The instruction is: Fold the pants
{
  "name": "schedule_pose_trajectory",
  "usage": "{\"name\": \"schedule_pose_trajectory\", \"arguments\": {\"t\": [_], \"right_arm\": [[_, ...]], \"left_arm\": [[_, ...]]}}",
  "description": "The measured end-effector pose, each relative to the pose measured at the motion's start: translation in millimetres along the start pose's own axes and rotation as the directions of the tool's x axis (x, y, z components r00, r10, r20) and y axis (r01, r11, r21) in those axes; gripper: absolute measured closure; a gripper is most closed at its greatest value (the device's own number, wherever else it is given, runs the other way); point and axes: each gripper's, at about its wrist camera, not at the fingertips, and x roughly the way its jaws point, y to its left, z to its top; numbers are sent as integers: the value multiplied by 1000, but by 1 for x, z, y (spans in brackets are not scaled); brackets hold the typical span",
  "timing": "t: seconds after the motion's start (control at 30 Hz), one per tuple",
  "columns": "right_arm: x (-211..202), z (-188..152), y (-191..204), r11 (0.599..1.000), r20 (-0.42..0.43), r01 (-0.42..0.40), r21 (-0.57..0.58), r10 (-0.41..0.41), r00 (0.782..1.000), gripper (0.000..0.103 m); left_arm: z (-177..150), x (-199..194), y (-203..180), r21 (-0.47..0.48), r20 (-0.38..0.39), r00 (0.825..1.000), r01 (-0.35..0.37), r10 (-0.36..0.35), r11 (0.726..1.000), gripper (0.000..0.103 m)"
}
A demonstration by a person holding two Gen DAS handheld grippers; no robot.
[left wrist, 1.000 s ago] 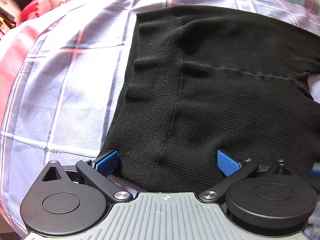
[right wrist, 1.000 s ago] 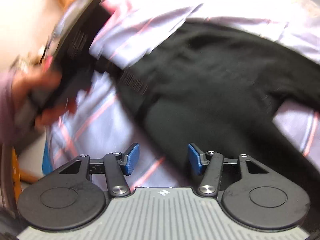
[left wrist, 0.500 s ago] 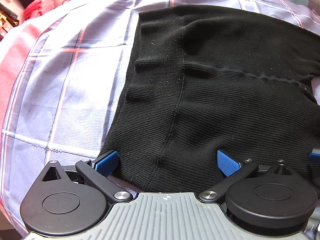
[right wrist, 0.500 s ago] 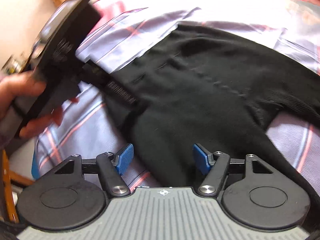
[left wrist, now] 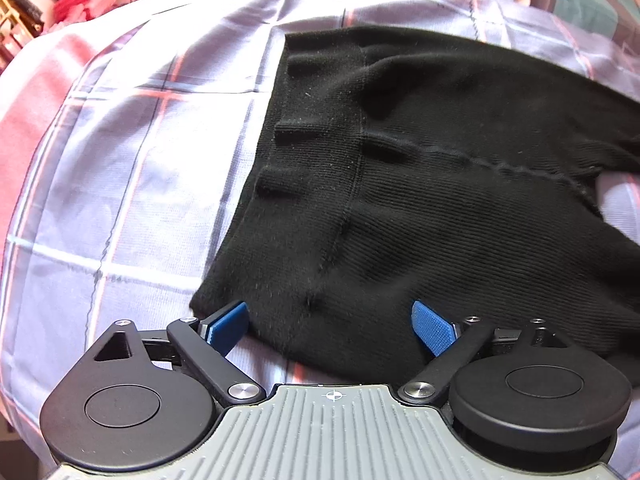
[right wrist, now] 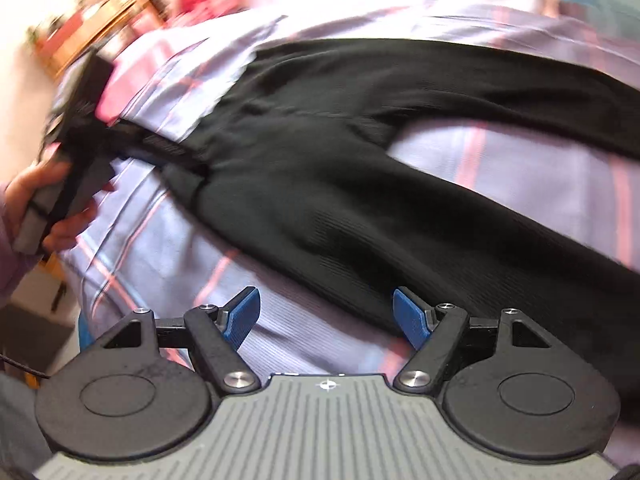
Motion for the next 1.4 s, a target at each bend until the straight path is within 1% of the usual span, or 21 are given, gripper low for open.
{"name": "schedule_pose_trajectory", "arguments": {"t": [0.03, 0.1, 0.13, 0.2, 0.23, 0.27, 0.3, 0.37, 0.43, 0.57, 0.67, 0.77, 0.8, 0.93, 1.0, 1.03, 1.07, 1.1, 1.2, 1.23, 1.4], "right_arm": [[-9, -7, -12, 998, 21, 13, 55, -15, 1000, 27], [-29, -22, -37, 988, 67, 31, 152, -42, 997, 29], [-37, -29, -48, 980, 88, 37, 196, -56, 995, 32], [-50, -44, -70, 957, 119, 55, 286, -92, 989, 34], [-56, -51, -80, 939, 133, 50, 339, -100, 986, 36], [-62, -57, -90, 919, 149, 34, 393, -99, 984, 38], [-66, -64, -100, 894, 170, 18, 447, -104, 980, 39], [-76, -76, -117, 845, 205, -4, 535, -125, 971, 39], [-85, -89, -138, 785, 245, -33, 619, -154, 957, 39], [-107, -118, -184, 624, 304, -89, 776, -247, 920, 39], [-111, -133, -211, 522, 314, -113, 845, -314, 896, 39], [-107, -140, -234, 449, 311, -137, 883, -340, 887, 40], [-105, -141, -239, 439, 324, -155, 885, -342, 882, 41], [-99, -139, -249, 448, 333, -158, 880, -346, 877, 42], [-97, -132, -254, 459, 313, -130, 879, -348, 884, 49], [-97, -127, -254, 465, 285, -94, 880, -360, 889, 63], [-97, -123, -255, 470, 247, -47, 881, -373, 894, 84], [-97, -118, -257, 479, 216, -9, 878, -378, 900, 91], [-103, -104, -256, 535, 188, 49, 843, -379, 906, 92], [-106, -99, -256, 553, 192, 55, 831, -378, 906, 92], [-123, -58, -257, 625, 276, 6, 780, -354, 893, 96]], "left_arm": [[-4, -7, 3, -26, -7, 999, 34, -34, 999, 0], [-16, -17, 10, -105, -16, 988, 153, -155, 983, 0], [-21, -18, 15, -155, -22, 974, 218, -224, 963, 0], [-33, -12, 21, -266, -39, 931, 339, -362, 902, 0], [-36, -6, 24, -313, -43, 911, 378, -410, 871, 0], [-39, 0, 26, -355, -46, 897, 396, -439, 847, 0], [-42, 5, 26, -391, -47, 890, 402, -454, 828, 0], [-41, 5, 28, -419, -11, 884, 420, -467, 805, 0], [-38, 8, 28, -439, 1, 871, 441, -491, 783, 0], [-38, 14, 29, -477, 33, 857, 465, -514, 746, 0], [-40, 16, 34, -508, 64, 850, 479, -524, 715, 0], [-40, 19, 37, -549, 91, 843, 486, -530, 680, 0], [-41, 20, 38, -564, 98, 843, 485, -529, 668, 0], [-43, 22, 44, -607, 117, 854, 465, -506, 644, 0], [-43, 23, 45, -618, 116, 863, 450, -492, 644, 0], [-43, 23, 46, -618, 104, 872, 434, -479, 656, 0], [-42, 24, 46, -619, 88, 881, 413, -464, 668, 9], [-42, 25, 46, -620, 76, 888, 399, -454, 675, 10], [-38, 21, 46, -616, 72, 894, 389, -442, 685, 19], [-35, 17, 45, -605, 81, 895, 394, -438, 692, 20], [-10, -11, 40, -536, 149, 886, 446, -440, 717, 20]]}}
